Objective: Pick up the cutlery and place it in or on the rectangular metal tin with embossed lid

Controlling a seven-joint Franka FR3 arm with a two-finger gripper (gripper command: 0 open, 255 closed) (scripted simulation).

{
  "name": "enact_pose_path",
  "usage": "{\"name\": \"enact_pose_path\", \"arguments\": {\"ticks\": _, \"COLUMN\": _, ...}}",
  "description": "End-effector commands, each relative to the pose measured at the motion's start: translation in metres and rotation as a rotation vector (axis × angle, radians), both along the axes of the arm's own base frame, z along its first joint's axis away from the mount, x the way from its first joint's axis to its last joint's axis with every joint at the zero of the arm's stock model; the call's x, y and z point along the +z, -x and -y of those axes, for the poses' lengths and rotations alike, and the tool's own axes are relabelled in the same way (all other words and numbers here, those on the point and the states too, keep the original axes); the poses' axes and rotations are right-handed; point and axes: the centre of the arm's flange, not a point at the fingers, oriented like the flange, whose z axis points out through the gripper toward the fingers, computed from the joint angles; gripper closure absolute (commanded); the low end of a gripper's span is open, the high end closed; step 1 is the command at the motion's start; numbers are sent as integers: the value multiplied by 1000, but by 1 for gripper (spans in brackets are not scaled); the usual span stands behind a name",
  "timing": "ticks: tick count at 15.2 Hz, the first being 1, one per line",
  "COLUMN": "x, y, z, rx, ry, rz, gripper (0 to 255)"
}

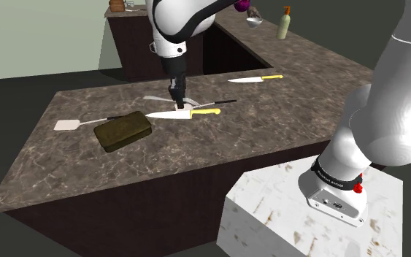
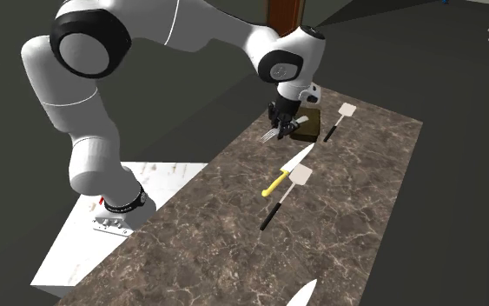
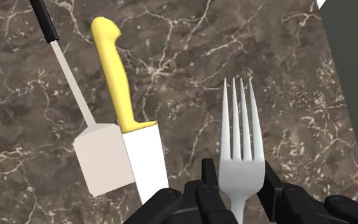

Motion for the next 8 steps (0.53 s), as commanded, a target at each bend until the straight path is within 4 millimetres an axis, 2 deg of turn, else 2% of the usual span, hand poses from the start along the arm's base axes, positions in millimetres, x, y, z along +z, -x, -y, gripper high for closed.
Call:
{"name": "enact_pose_path", "arguments": {"ticks": 1, "x": -1, "y": -19, "z": -19, "rx": -1, "ry": 0, "rz": 0, "gripper": 255}}
{"name": "enact_pose_path", "arguments": {"ticks": 8, "x": -6, "y": -81, "z": -88, "rx": -1, "ry": 0, "rz": 0, "gripper": 255}}
